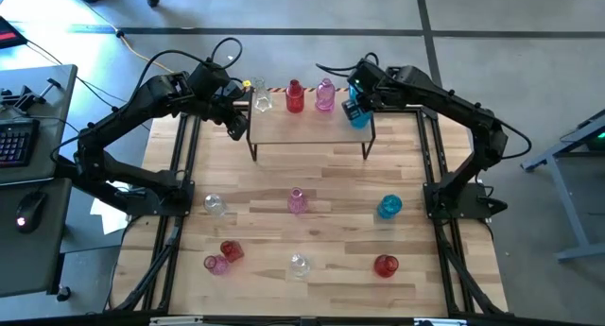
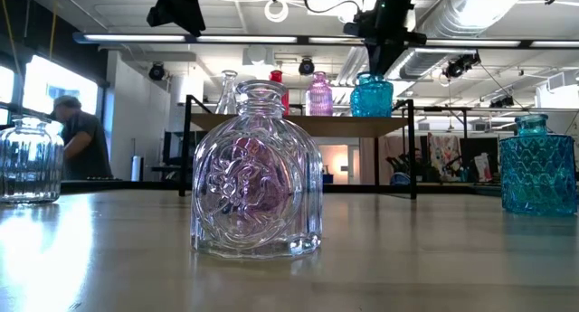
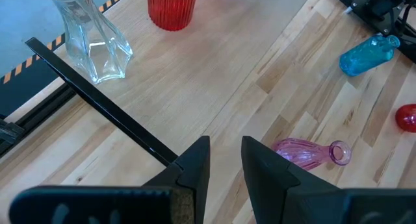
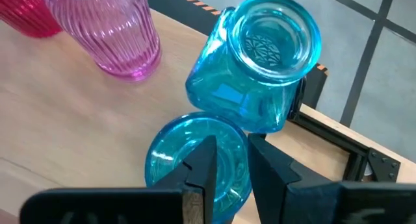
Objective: Sort vases onto shelf
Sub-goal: Put the left transparent vase on the shelf aligned with the other transparent vase
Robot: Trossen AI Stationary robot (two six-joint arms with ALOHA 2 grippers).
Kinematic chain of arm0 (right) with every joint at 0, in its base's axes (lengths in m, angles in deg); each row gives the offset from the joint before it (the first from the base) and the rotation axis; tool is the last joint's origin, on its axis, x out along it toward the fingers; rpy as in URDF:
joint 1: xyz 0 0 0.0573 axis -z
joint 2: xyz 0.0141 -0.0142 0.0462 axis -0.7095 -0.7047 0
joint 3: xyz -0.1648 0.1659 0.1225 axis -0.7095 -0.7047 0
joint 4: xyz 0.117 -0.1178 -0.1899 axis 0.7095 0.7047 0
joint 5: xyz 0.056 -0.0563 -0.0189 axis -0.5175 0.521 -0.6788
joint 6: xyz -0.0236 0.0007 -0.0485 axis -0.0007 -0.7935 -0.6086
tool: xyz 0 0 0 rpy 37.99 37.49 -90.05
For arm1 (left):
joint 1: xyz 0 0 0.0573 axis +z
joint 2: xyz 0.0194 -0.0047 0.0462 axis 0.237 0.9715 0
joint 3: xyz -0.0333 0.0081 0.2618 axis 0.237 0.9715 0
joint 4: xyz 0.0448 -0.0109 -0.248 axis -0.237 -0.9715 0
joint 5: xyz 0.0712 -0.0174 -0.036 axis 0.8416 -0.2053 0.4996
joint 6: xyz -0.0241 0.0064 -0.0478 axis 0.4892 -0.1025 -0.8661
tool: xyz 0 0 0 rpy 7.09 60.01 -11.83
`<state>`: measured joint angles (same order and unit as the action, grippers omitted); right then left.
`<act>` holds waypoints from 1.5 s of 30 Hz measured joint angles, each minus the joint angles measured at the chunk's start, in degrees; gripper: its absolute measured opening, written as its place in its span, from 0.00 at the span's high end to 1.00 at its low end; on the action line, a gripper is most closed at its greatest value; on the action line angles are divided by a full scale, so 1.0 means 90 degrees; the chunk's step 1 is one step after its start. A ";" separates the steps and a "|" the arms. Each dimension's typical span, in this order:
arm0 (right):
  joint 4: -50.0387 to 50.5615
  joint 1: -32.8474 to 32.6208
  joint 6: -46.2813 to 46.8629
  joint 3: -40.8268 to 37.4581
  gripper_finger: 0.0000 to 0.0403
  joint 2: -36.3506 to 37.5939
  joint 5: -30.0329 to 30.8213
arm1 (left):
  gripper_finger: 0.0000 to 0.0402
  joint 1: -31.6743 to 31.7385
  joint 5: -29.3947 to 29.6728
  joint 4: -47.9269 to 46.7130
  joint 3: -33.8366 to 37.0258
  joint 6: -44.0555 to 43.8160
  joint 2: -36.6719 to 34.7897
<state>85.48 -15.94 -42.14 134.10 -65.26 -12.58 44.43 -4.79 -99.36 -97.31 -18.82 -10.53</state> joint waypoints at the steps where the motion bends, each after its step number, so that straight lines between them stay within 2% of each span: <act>1: 0.0044 0.0000 -0.0004 0.0000 0.83 0.0008 -0.0003 | 0.80 -0.0002 0.0002 0.0000 0.0000 0.0000 0.0000; 5: 0.0093 0.0000 -0.0005 0.0000 0.83 0.0138 -0.0110 | 0.80 -0.0001 0.0001 0.0000 0.0000 0.0000 0.0000; 16: 0.0749 -0.0002 -0.0048 0.0547 0.83 0.0221 -0.0926 | 0.80 -0.0002 0.0000 -0.0002 0.0000 -0.0006 0.0000; 23: 0.1312 -0.0131 -0.0062 0.0828 0.83 0.0221 -0.1086 | 0.80 -0.0101 -0.0058 -0.0059 0.0000 -0.0214 0.0000; 32: 0.1814 -0.0552 -0.0179 0.0945 0.83 0.0221 -0.1105 | 0.80 -0.0877 -0.0153 -0.0639 -0.0002 -0.0758 0.0000; 45: 0.1861 -0.1027 -0.0155 0.0945 0.83 0.0221 -0.1112 | 0.80 -0.2206 0.0015 -0.2179 -0.0002 -0.2059 0.0000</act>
<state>102.23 -25.18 -43.54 142.60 -63.27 -22.59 24.58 -4.66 -118.97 -97.34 -37.35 -10.53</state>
